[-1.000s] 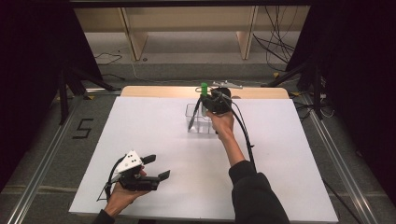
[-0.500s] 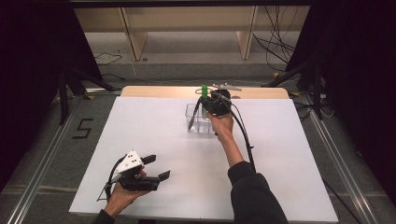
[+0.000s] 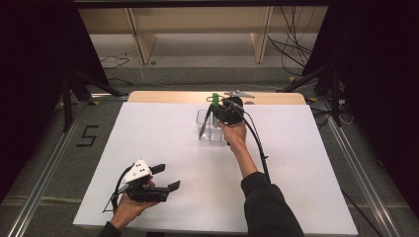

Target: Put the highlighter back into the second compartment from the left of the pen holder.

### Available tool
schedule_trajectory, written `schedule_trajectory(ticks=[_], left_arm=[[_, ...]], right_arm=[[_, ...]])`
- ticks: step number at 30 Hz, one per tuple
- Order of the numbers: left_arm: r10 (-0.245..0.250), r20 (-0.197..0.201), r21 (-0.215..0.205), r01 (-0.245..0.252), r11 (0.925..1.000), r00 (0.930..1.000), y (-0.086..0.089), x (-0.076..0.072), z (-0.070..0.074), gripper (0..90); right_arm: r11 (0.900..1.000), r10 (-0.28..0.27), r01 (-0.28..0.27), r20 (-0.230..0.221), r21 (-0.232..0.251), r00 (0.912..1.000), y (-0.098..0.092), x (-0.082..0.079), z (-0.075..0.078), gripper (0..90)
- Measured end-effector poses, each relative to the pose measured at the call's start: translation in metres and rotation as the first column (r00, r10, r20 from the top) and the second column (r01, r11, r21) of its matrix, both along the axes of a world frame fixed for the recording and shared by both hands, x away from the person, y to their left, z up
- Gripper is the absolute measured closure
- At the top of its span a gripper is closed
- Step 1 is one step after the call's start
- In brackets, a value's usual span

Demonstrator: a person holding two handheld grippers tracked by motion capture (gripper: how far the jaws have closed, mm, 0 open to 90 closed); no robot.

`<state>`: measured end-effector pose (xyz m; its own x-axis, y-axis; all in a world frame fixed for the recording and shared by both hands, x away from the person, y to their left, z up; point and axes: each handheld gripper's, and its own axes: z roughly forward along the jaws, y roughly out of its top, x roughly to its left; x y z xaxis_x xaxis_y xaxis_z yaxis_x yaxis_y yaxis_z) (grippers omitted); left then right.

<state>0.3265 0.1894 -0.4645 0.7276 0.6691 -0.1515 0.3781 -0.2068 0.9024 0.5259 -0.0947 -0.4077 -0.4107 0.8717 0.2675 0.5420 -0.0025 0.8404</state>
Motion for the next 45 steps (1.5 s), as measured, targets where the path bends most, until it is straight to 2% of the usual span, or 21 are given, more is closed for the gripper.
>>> schedule_trajectory(ticks=[2, 3, 7, 16, 20, 24, 27, 30, 36, 45], left_arm=[[0.000, -0.002, -0.001, 0.000, 1.0000, 1.0000, 0.000, 0.000, 0.000, 15.8], [0.001, -0.003, -0.002, -0.001, 1.0000, 1.0000, 0.000, 0.000, 0.000, 15.8], [0.002, -0.003, -0.005, -0.002, 1.0000, 1.0000, 0.000, 0.000, 0.000, 15.8], [0.002, -0.011, -0.003, -0.002, 1.0000, 0.9999, -0.001, 0.000, 0.000, 15.8], [0.001, -0.012, 0.000, -0.001, 1.0000, 0.9999, 0.000, 0.000, 0.000, 15.8], [0.001, -0.013, -0.004, -0.002, 1.0000, 0.9999, 0.000, 0.000, 0.000, 15.8], [0.002, -0.015, -0.007, -0.002, 1.0000, 0.9999, 0.000, 0.000, 0.000, 15.8], [0.002, -0.015, -0.007, -0.003, 1.0000, 0.9999, 0.000, 0.000, 0.000, 15.7], [0.005, -0.016, -0.004, -0.005, 1.0000, 0.9999, 0.000, 0.000, 0.000, 15.7], [0.008, -0.016, -0.006, -0.008, 1.0000, 0.9998, 0.000, 0.000, 0.000, 15.7]], right_arm=[[1.000, 0.004, -0.004, -0.002, 0.019, 1.0000, -0.001, 0.000, 0.001, 56.2], [0.999, 0.006, -0.006, -0.003, 0.033, 1.0000, -0.002, 0.000, 0.002, 52.8], [0.999, 0.018, -0.019, 0.009, 0.051, 0.9998, -0.007, -0.002, 0.009, 46.4], [0.998, 0.053, -0.055, 0.063, 0.039, 0.9966, -0.020, -0.017, 0.031, 41.2], [0.996, 0.081, -0.082, 0.076, 0.020, 0.9938, -0.025, -0.027, 0.037, 39.2], [0.995, 0.100, -0.099, 0.073, -0.013, 0.9923, -0.030, -0.038, 0.037, 36.9], [0.994, 0.108, -0.107, 0.052, -0.023, 0.9928, -0.036, -0.047, 0.035, 34.4], [0.993, 0.104, -0.102, 0.037, -0.054, 0.9939, -0.042, -0.058, 0.033, 32.3], [0.996, 0.078, -0.076, 0.028, -0.055, 0.9965, -0.060, -0.082, 0.031, 31.4], [0.997, 0.046, -0.046, 0.009, -0.065, 0.9989, -0.079, -0.111, 0.016, 29.8]])
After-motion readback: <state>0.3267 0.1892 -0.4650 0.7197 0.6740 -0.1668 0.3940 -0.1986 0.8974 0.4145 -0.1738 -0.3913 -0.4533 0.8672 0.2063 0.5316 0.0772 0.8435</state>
